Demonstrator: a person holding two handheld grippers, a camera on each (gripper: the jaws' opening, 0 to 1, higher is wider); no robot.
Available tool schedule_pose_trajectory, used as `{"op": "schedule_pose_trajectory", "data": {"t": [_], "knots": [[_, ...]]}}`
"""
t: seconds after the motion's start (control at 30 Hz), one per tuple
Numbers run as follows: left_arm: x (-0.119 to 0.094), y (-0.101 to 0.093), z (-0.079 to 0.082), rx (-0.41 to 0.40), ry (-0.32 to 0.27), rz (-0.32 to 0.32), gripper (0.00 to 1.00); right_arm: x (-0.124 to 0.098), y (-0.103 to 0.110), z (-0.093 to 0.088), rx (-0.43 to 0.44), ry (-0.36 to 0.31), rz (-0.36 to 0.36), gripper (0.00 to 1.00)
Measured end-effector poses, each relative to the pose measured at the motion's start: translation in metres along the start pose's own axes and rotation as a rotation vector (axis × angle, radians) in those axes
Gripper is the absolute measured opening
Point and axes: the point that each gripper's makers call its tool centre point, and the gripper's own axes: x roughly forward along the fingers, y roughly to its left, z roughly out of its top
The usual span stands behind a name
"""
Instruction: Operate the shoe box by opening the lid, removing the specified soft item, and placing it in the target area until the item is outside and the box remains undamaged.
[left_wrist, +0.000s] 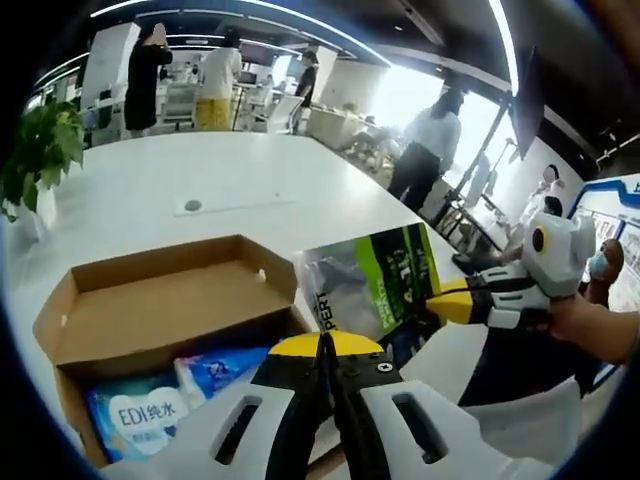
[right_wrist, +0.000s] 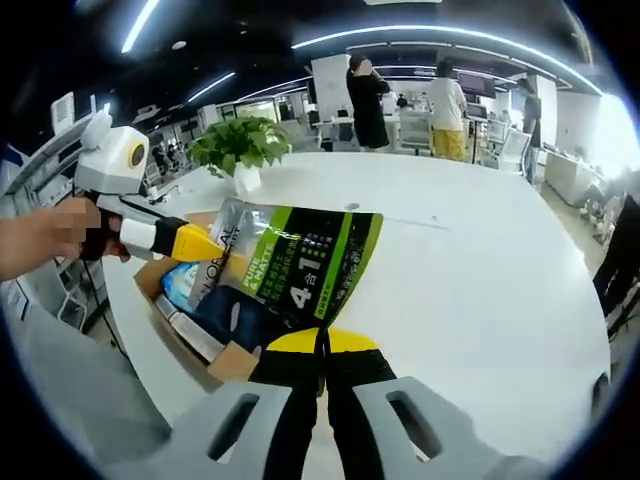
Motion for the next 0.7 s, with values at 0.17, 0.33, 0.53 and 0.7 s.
{"op": "schedule_pose_trajectory", "data": {"t": [0.17, 0.33, 0.53, 0.7], "knots": [[0.009, -0.002, 0.001, 0.013, 0.007, 0.0, 0.0, 0.001, -0.009, -0.001, -0.002, 0.006, -0.004, 0.0], [0.021, -0.004, -0.001, 0.027, 0.027, -0.005, 0.0, 0.004, -0.02, -0.005, -0.007, 0.013, -0.015, 0.0], [0.034, -0.002, -0.003, 0.041, 0.046, 0.004, 0.0, 0.011, -0.03, -0.011, 0.0, 0.022, -0.02, 0.0], [0.045, -0.001, -0.003, 0.05, 0.062, -0.001, 0.0, 0.017, -0.039, -0.016, 0.0, 0.038, -0.03, 0.0]]}}
